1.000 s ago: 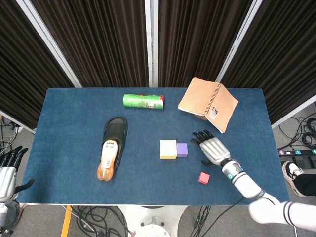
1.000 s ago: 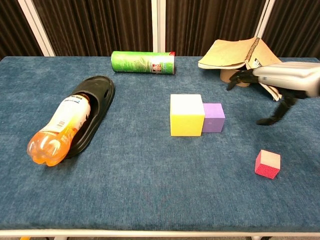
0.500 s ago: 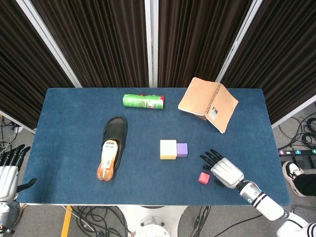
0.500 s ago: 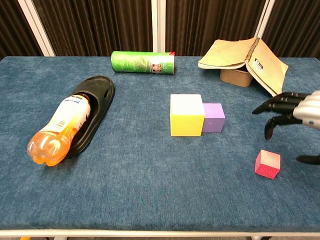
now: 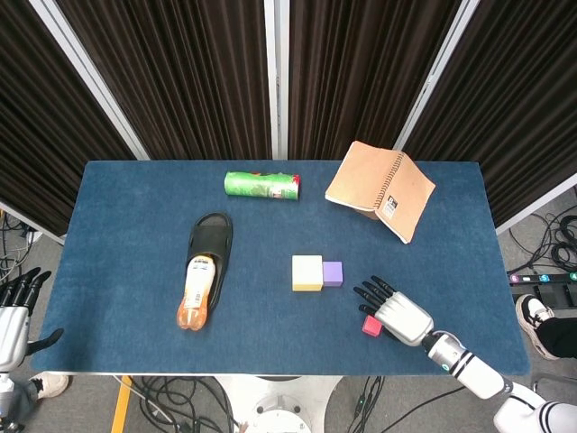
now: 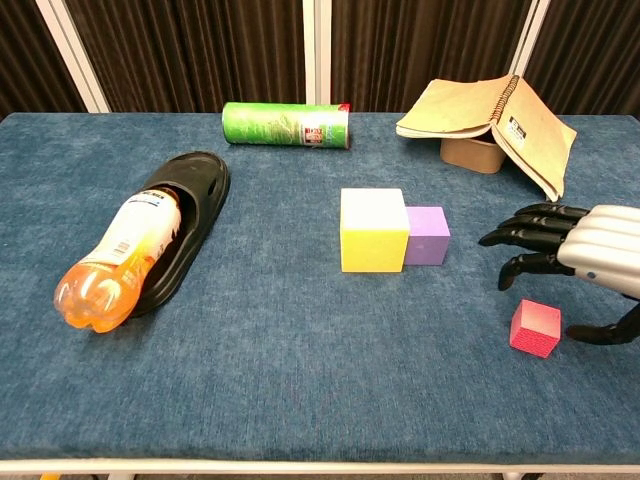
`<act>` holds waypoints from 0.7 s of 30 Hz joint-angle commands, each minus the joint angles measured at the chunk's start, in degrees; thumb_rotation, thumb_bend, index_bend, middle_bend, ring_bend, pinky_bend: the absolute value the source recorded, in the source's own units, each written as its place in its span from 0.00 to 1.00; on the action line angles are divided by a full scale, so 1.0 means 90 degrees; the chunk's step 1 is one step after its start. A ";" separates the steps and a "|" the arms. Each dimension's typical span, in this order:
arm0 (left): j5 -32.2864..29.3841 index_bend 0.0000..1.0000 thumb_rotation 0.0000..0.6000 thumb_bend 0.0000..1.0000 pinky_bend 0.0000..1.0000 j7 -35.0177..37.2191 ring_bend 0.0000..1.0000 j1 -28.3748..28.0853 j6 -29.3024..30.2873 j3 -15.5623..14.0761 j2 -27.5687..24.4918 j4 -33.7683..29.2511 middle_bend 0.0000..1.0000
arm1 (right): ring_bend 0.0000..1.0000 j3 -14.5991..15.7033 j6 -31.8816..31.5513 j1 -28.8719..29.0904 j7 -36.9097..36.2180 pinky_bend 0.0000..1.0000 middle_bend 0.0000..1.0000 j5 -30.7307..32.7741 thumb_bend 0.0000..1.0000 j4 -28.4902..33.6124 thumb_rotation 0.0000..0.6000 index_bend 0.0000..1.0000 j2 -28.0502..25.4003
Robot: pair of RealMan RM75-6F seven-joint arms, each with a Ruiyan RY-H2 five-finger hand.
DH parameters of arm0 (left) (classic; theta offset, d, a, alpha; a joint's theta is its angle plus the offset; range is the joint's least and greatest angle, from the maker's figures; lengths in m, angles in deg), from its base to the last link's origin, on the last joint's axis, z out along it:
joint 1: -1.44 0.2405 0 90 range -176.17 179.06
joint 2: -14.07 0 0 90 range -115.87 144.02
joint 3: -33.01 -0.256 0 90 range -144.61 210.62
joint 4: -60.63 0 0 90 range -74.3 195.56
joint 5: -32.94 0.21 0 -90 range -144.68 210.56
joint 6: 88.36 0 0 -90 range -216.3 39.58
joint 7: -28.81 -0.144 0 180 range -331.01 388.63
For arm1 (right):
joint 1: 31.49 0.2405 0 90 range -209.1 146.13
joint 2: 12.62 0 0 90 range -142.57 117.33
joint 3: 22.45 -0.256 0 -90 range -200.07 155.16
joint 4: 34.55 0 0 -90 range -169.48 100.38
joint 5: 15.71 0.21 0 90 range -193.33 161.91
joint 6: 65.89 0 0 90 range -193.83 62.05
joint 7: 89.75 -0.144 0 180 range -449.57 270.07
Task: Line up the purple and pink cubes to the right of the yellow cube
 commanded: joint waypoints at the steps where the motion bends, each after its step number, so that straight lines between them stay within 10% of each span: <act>1: -0.0002 0.17 1.00 0.00 0.17 0.0019 0.15 0.0005 -0.0003 -0.0004 0.0007 0.0016 0.20 | 0.00 -0.0007 0.0047 0.0015 -0.0043 0.00 0.05 -0.0042 0.20 -0.0057 1.00 0.27 0.0068; 12: -0.0009 0.17 1.00 0.00 0.17 0.0126 0.15 0.0027 0.0000 -0.0005 0.0041 0.0107 0.20 | 0.00 -0.0261 -0.0093 -0.0182 -0.0285 0.00 0.10 0.0301 0.25 -0.0117 1.00 0.53 0.0183; 21: 0.0041 0.17 1.00 0.00 0.17 0.0222 0.15 -0.0009 -0.0038 -0.0003 0.0102 0.0211 0.20 | 0.00 -0.1331 0.0559 -0.0235 0.0296 0.00 0.10 0.2266 0.25 0.0742 1.00 0.55 0.0006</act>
